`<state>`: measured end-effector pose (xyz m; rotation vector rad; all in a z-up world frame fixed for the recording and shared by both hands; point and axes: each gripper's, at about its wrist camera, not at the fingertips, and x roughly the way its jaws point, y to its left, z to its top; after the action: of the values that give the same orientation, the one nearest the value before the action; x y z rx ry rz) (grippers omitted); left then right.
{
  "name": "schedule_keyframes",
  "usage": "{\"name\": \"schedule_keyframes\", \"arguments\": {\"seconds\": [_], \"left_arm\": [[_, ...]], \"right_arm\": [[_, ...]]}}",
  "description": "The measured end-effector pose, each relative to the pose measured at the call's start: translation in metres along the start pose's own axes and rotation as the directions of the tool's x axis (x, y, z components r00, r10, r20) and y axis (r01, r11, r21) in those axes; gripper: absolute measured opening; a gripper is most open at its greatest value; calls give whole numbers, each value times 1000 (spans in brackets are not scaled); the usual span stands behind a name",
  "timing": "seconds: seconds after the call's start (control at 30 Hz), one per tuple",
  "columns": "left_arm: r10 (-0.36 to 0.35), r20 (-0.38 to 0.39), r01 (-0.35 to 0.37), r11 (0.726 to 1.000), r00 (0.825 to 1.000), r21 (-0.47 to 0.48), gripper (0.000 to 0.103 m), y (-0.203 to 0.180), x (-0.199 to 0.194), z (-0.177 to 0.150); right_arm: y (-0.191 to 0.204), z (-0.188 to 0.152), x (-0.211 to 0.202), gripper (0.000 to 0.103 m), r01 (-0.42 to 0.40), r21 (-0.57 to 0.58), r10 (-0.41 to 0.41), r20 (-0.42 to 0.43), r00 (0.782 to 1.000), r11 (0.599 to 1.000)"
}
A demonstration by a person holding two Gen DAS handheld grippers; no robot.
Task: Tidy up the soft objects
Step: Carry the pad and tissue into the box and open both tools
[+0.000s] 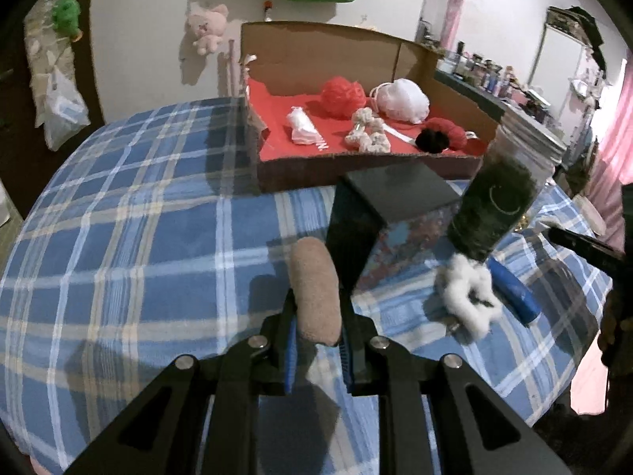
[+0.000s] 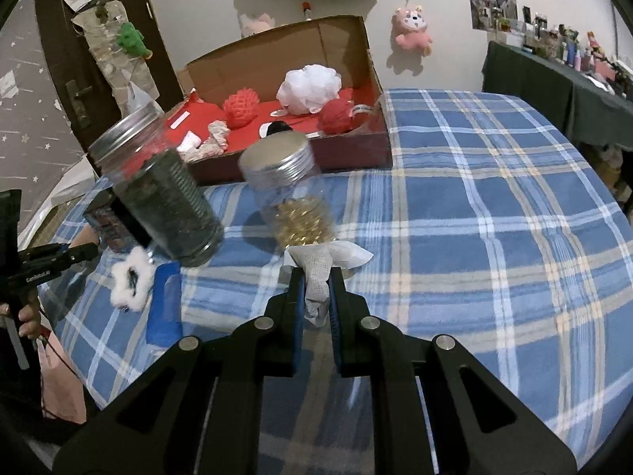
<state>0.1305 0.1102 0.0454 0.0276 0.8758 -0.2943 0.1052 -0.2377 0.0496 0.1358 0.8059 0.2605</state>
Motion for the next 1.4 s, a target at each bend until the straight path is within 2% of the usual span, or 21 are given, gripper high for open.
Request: {"name": "schedule_keyframes", "arguments": {"seconds": [0.13,0.47,0.83,1.1,1.4], "left_arm": [[-12,-5,13,999,1000,35,19,6,6,12],[-28,-28,31,993,999,116,19,14,23,31],[-30,-40,38,979,999,200,19,19,30,52],[-57,-37,65,958,998,280,19,13,28,67],[-63,-45,75,934,997,349,19,8,30,86]], "right_arm": [[-12,12,6,11,-21,9,21,-16,1000,1000],[-33,39,15,11,-4,-1,4,-22,1000,1000],[-31,62,26,11,16,-105,-22,-57,998,994],[-37,83,24,11,-74,-118,66,-74,995,990],[-36,101,35,11,-128,-146,109,-127,986,981]]}}
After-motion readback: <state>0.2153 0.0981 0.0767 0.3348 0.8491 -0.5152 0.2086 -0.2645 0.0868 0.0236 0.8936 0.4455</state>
